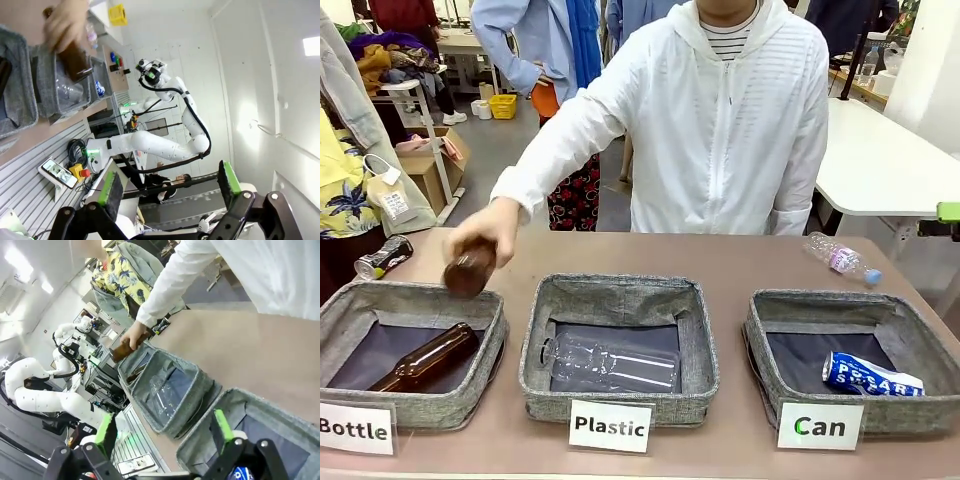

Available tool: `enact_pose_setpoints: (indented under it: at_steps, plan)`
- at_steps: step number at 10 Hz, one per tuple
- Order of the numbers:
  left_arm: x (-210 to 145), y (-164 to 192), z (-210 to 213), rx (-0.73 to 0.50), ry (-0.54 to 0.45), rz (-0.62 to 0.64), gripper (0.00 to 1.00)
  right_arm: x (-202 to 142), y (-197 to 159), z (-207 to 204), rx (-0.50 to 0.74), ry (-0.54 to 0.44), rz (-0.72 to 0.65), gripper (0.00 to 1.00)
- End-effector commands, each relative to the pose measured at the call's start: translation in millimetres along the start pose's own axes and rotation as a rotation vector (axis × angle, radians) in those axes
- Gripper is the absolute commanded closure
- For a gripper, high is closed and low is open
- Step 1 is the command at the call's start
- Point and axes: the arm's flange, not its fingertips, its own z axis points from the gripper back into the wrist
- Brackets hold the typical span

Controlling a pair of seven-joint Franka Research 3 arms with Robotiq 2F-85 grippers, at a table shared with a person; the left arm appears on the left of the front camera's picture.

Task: Sort the can waste into the basket.
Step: Pick up the can waste from the table and place it in the right Fabric basket.

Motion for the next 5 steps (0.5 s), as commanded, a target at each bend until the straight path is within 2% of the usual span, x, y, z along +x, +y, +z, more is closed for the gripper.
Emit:
enact_pose_setpoints:
  at_steps: [1,2,4,5]
  plan:
    - [-17.2,-52.9,46.0,-0.084,-0.053,-0.083,0.0,0.7,0.4,2.0,0.005,0.01,0.021,0.0]
    - [-24.2,-72.6,68.6,-0.119,-0.076,-0.115,0.0,0.7,0.4,2.0,0.005,0.01,0.021,0.0]
    - [-42.9,-98.6,106.5,-0.109,-0.217,-0.167,0.0,0.7,0.4,2.0,0.005,0.01,0.021,0.0]
    - [-54.4,-106.5,116.6,-0.141,-0.231,-0.195,0.0,0.7,0.4,2.0,0.005,0.01,0.021,0.0]
